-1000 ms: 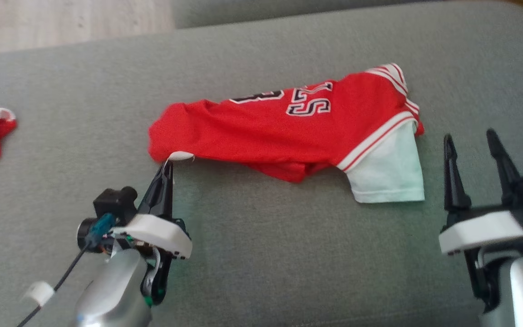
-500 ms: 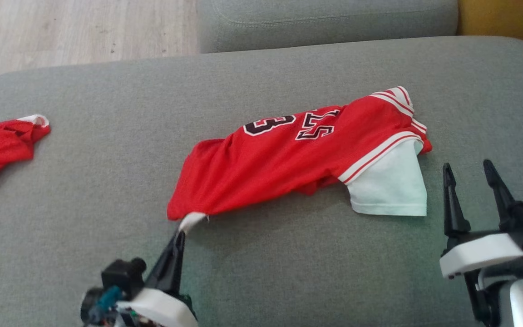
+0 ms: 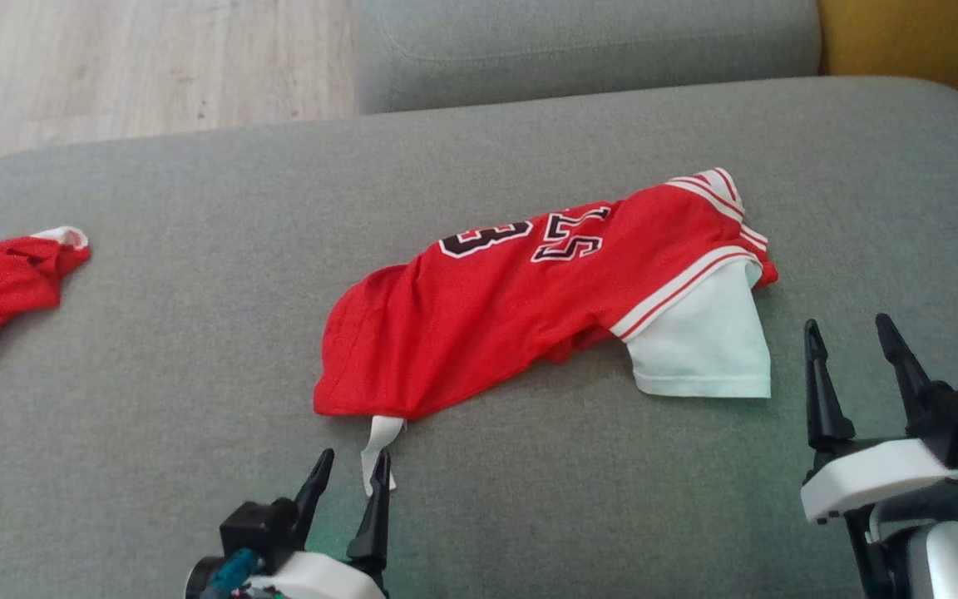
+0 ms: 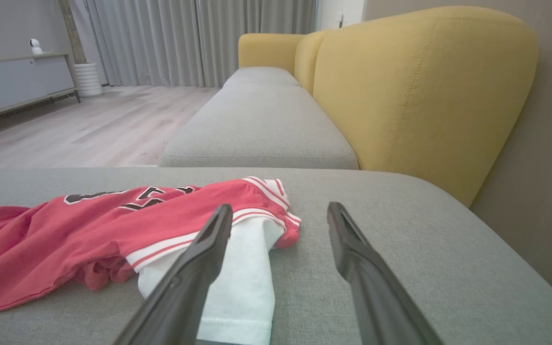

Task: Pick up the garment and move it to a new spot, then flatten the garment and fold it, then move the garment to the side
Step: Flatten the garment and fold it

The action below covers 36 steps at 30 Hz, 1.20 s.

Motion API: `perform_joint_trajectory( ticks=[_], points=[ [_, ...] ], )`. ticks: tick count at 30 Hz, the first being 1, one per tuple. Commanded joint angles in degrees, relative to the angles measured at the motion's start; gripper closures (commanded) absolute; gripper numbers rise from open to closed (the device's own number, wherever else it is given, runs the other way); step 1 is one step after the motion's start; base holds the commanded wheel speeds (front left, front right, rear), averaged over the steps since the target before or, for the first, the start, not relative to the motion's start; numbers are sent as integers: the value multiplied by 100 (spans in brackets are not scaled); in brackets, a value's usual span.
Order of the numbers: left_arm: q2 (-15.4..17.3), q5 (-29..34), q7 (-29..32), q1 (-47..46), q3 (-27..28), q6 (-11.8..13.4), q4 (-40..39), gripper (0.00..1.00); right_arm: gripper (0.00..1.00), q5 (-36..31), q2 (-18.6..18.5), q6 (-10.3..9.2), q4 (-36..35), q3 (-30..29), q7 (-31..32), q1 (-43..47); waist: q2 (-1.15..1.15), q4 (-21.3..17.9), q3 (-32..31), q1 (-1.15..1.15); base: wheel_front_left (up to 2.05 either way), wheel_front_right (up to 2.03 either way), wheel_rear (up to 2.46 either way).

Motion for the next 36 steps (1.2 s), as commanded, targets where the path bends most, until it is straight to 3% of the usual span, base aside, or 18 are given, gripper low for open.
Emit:
perform_joint_trajectory(
  ticks=[1, 16, 36],
  points=[
    [11, -27, -131, -252, 231, 5, -111, 0, 0, 47, -30, 43, -149, 132, -78, -91, 0, 42, -68, 0, 0, 0, 0],
    [250, -72, -436, 109, 609, 316, -475, 0, 0, 338, -30, 43, 127, 285, -351, 197, 0, 445, -692, 0, 0, 0, 0],
    [461, -160, -438, 509, 740, 565, -734, 0, 0, 537, -30, 43, 620, 558, -599, 426, 0, 445, -789, 0, 0, 0, 0]
  ],
)
